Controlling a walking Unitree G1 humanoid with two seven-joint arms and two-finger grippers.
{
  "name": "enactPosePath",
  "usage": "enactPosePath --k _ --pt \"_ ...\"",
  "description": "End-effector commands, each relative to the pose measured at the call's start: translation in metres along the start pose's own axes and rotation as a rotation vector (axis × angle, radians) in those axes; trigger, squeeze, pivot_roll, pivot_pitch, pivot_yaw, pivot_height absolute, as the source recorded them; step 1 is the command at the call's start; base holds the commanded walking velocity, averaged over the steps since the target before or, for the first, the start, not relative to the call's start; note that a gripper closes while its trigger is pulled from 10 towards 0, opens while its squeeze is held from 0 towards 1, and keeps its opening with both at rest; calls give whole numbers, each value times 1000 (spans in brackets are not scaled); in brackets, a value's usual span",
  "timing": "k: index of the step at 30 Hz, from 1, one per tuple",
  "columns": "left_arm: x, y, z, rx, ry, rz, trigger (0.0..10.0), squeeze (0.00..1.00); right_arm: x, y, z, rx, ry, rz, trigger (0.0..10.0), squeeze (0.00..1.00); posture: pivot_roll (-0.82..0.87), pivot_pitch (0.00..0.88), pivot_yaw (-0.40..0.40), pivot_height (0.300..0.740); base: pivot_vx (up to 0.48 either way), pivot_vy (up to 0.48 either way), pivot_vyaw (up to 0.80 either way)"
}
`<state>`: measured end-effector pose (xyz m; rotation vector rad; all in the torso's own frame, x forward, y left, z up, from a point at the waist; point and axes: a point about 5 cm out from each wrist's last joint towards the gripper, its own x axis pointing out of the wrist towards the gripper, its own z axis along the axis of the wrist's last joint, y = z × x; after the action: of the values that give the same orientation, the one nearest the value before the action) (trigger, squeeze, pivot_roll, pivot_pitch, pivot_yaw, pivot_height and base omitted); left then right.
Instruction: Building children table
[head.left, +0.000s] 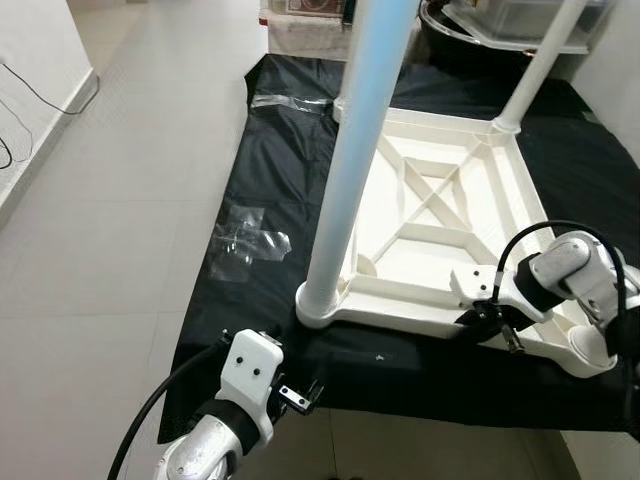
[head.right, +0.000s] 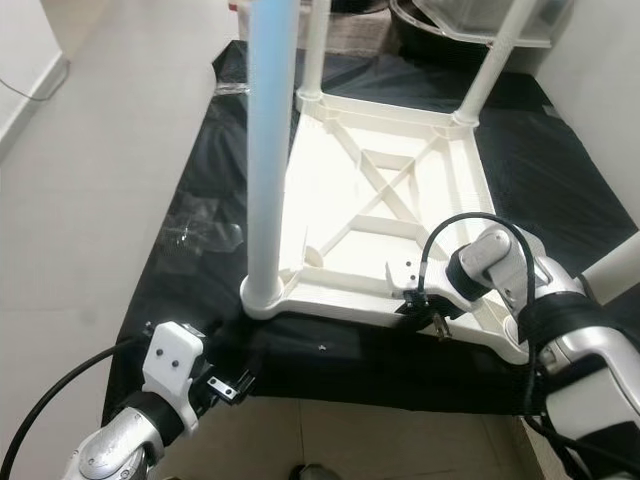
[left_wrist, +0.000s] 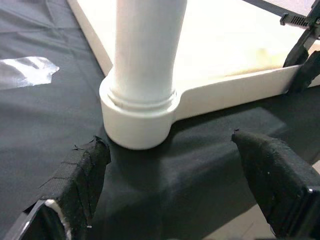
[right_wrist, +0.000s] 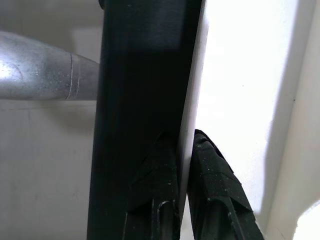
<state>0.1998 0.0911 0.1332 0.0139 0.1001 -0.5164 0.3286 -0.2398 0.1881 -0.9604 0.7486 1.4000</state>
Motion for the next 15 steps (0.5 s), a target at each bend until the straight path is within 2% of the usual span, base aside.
enactPosePath --k 1,3,5,8,12,15 --pt "-2 -2 -3 11 14 -8 10000 0 38 20 5 -86 19 269 0 0 44 195 -79 740 0 0 0" --pt "-2 -2 -3 12 14 -9 10000 0 38 20 5 -90 18 270 0 0 44 195 -79 740 0 0 0" --pt "-5 0 -2 28 12 1 10000 0 45 14 28 -148 -58 254 0 0 46 190 -74 740 0 0 0" --pt "-8 0 -2 45 15 4 10000 0 48 10 45 -200 -102 245 0 0 53 184 -76 740 0 0 0" --pt "-7 -4 1 68 -4 -11 10000 0 49 0 73 -208 -185 209 0 0 48 176 -77 740 0 0 0" --pt "-5 -8 4 78 -18 -33 10000 0 51 -3 86 -219 -220 196 0 0 51 176 -79 740 0 0 0"
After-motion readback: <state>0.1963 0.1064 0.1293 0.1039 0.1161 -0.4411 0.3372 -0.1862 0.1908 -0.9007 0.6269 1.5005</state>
